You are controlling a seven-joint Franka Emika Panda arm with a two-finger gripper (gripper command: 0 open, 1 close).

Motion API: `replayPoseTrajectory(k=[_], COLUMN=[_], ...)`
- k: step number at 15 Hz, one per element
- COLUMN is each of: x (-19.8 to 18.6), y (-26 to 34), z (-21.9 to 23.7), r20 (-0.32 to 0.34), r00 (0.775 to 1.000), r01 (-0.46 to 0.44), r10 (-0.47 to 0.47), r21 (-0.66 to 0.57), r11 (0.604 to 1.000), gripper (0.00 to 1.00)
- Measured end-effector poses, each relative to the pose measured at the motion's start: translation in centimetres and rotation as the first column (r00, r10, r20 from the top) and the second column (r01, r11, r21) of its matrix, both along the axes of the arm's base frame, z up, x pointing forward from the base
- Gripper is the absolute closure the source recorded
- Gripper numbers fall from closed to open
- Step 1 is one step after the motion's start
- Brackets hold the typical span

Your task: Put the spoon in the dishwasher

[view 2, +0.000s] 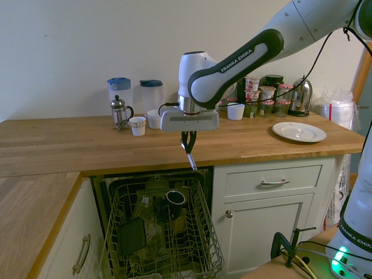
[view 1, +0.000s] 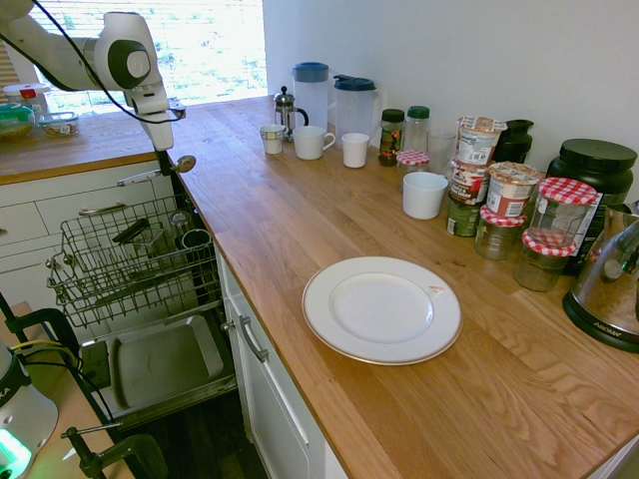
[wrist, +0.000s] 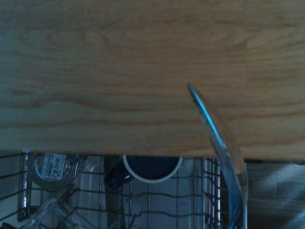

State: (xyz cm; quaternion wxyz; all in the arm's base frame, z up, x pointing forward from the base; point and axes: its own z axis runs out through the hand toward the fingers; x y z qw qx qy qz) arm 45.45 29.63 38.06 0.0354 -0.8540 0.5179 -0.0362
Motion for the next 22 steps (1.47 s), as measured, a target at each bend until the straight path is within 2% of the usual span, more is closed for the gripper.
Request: replayPoseTrajectory(k=[6, 8, 11, 15, 22], x=[-4.7, -5.6, -6.1, -8.6, -11.8], y=[1.5, 2.0, 2.5, 4.6, 6.1], z=[-4.1, -6.0, -6.4, -8.5, -15.4], r20=[-0.025, -0.031, -0.031, -0.021, -0.043], r00=[1.0, 0.999, 0.999, 1.0, 0.999], r01=[-0.008, -0.021, -0.027, -0.012, 0.031], r10=[0.008, 0.021, 0.027, 0.012, -0.03], r21=[-0.005, 0.009, 0.003, -0.003, 0.017], r11=[1.0, 1.0, 1.0, 1.0, 0.999], gripper=[1.0, 1.0, 1.0, 1.0, 1.0])
